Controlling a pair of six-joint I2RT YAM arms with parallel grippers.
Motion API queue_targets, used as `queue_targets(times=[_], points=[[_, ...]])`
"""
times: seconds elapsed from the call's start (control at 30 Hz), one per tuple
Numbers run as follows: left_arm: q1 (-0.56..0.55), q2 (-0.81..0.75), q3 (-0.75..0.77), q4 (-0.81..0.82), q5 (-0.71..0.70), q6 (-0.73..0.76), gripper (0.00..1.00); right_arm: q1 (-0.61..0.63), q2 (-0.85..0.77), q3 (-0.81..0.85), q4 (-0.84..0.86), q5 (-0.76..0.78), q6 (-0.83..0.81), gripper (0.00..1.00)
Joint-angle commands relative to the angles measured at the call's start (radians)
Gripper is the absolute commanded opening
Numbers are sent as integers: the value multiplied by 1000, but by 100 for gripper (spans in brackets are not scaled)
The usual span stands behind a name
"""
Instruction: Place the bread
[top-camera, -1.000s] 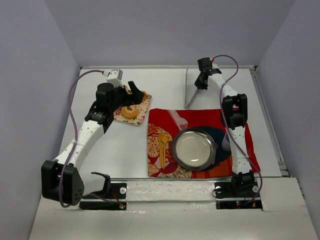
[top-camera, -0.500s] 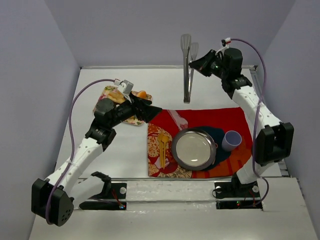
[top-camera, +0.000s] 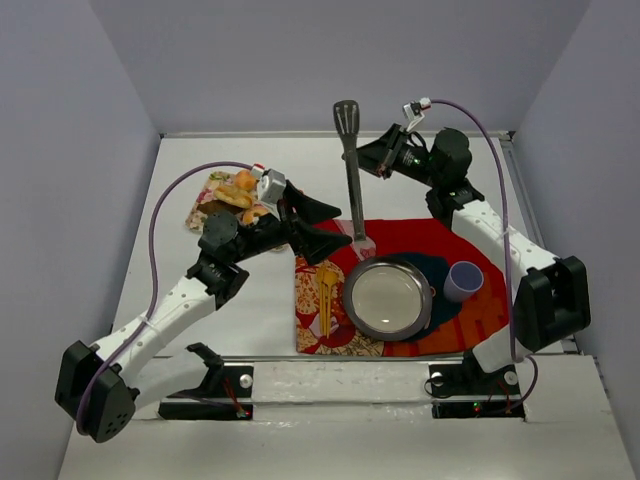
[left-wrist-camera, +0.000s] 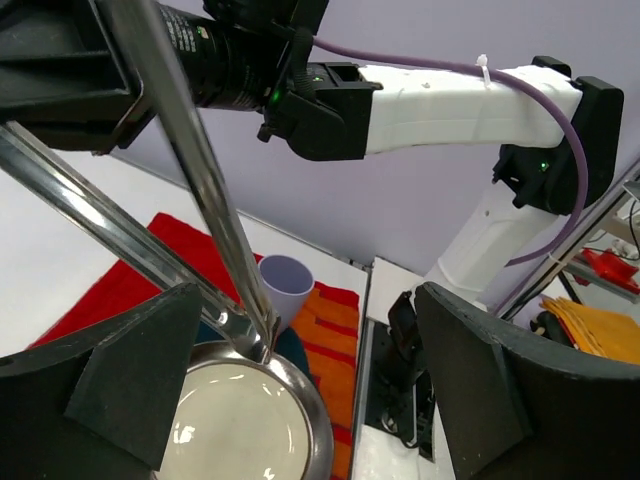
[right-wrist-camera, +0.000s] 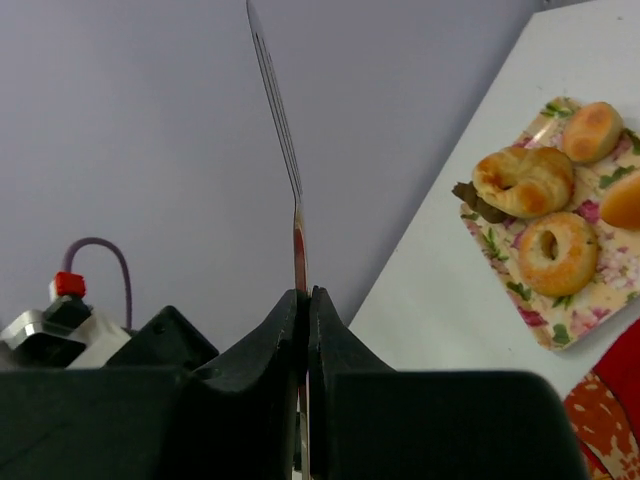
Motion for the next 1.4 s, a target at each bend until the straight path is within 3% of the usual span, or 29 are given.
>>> queue_targets(times=[0.0, 0.67, 0.83, 1.0, 1.3, 1.37], points=[[-15, 31, 19, 110, 17, -13, 99, 16, -67, -11, 222, -72, 102, 7], [-90, 199, 178, 132, 40, -13, 99, 44, 14, 28, 389, -164, 228, 7], [-88, 232, 213, 119, 6, -19, 99, 53, 1, 0, 372, -132, 179, 7], [-90, 209, 235, 66, -118, 28, 99, 73, -65, -50, 242, -3, 27, 7], [-88, 223, 253, 57, -121, 54, 99, 82, -93, -92, 303, 3, 39, 7], [-88, 221, 241, 78, -118, 47, 95, 82, -93, -104, 326, 11, 44, 7]])
